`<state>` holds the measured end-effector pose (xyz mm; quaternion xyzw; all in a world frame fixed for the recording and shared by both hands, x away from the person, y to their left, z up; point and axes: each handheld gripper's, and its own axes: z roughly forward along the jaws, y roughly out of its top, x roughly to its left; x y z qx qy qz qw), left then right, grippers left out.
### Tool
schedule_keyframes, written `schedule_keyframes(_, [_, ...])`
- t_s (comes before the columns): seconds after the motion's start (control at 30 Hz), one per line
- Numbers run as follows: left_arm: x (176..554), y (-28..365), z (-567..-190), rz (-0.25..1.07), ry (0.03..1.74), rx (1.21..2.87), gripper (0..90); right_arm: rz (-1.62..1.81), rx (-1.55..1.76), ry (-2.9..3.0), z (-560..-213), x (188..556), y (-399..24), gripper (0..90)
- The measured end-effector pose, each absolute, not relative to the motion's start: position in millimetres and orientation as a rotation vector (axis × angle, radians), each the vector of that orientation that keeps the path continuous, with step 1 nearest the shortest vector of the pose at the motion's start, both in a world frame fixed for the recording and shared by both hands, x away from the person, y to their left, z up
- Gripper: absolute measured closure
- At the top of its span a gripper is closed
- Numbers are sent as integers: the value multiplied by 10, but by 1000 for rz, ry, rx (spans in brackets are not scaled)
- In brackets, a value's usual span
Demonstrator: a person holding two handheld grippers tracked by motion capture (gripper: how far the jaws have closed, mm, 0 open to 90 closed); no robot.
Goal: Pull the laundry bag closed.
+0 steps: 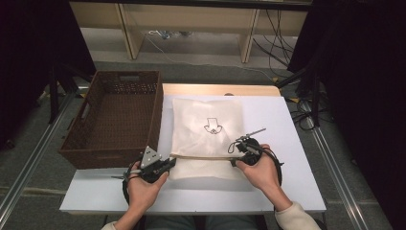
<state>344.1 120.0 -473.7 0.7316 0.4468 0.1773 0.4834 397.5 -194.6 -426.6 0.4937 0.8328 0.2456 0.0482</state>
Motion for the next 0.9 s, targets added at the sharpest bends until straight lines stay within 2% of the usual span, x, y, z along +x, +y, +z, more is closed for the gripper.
schedule_keyframes(0.9, [3447, 1208, -4738, 438, 1079, 1792, 861, 765, 1534, 2516, -4250, 3969, -2055, 879])
